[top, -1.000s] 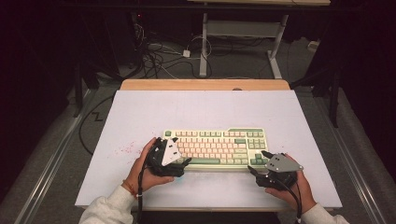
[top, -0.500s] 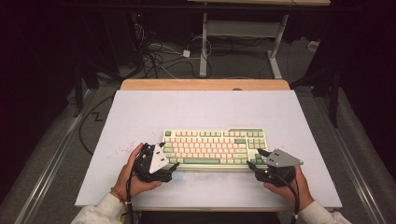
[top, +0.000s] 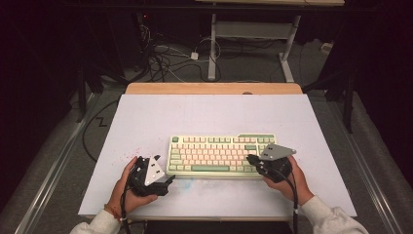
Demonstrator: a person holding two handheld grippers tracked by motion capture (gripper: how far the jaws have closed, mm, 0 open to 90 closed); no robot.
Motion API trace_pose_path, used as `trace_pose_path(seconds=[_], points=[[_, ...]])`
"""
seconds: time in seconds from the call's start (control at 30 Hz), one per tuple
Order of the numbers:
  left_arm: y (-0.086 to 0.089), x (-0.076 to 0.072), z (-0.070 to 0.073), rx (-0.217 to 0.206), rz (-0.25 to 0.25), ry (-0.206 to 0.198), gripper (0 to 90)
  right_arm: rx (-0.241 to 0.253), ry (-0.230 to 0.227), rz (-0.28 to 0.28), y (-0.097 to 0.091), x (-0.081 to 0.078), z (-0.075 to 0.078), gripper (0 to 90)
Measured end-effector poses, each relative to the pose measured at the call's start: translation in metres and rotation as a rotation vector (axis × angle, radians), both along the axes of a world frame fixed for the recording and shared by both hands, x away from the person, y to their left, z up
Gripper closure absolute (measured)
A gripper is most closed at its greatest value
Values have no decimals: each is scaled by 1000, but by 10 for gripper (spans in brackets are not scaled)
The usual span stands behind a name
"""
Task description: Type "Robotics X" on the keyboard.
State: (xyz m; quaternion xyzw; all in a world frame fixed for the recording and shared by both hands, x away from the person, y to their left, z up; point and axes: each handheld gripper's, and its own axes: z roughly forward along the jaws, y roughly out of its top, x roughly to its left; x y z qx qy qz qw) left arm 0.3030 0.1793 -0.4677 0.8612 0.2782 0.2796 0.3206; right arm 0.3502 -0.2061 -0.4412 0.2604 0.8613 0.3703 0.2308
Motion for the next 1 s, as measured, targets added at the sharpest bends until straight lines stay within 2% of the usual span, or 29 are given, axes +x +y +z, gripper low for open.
trace_pose_path(seconds=[0.23,0.5,0.77,1.0], points=[[5,-2,-1,-8,7,14,179,-27,10,47,26,15,1,900],[5,-2,-2,-9,4,17,179,-49,26,51,48,34,-1,900],[4,-2,-3,-3,0,25,182,-77,29,49,60,46,-9,900],[2,-1,-4,6,-9,30,182,-77,40,42,63,51,-11,900]])
